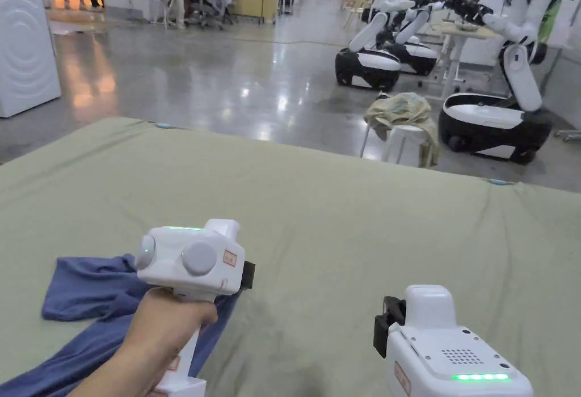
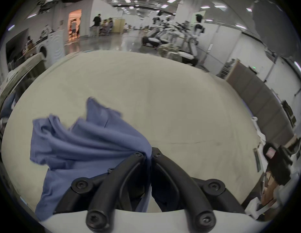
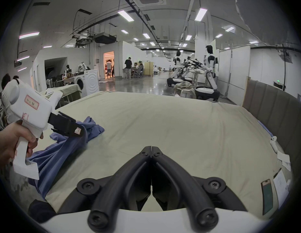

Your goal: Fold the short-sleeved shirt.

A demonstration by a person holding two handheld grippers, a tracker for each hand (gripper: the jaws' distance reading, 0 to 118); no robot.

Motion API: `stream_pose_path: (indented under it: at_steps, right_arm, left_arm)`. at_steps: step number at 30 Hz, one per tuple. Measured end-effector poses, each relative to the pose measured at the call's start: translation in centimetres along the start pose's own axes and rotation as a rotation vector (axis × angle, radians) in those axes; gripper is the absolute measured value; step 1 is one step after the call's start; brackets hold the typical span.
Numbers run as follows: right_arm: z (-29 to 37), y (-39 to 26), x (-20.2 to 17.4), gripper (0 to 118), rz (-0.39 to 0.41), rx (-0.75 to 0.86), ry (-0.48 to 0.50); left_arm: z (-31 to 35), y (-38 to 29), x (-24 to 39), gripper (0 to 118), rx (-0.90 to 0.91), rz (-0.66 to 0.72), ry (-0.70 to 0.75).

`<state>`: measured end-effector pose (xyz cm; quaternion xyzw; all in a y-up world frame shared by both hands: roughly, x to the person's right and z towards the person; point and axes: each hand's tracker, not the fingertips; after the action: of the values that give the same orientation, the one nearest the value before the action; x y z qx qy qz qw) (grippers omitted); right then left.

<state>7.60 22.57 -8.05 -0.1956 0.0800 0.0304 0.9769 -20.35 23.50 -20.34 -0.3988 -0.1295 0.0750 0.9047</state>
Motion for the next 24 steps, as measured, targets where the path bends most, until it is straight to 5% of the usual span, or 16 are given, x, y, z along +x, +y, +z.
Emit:
stream_pose_path:
  at_steps: [11, 16, 21, 22, 23, 24]
  right_arm:
    - [6.0, -1.4, 12.1, 0, -0.092, 0.024, -0.191]
    - [7.7, -2.5, 15.9, 0, -0.116, 0.020, -0.254]
    - [7.7, -3.3, 17.6, 0, -0.138, 0.000, -0.275]
    - [7.8, -3.2, 17.6, 0, -0.139, 0.000, -0.275]
    - [7.0, -3.4, 17.9, 0, -0.139, -0.001, -0.272]
    - [6.9, -3.4, 17.9, 0, -0.138, 0.002, -0.269]
  left_arm:
    - [-1.8, 3.3, 22.7, 5, 0.079, -0.235, -0.329]
    - [-7.5, 0.3, 27.1, 5, -0.069, -0.339, -0.235]
    - [-11.1, -2.8, 26.4, 8, -0.145, -0.261, -0.223]
    - [-10.7, -3.0, 26.6, 24, -0.142, -0.280, -0.220]
    - [-10.2, -3.0, 26.7, 64, -0.114, -0.295, -0.223]
    - [-9.2, -2.9, 26.9, 83, -0.053, -0.314, -0.207]
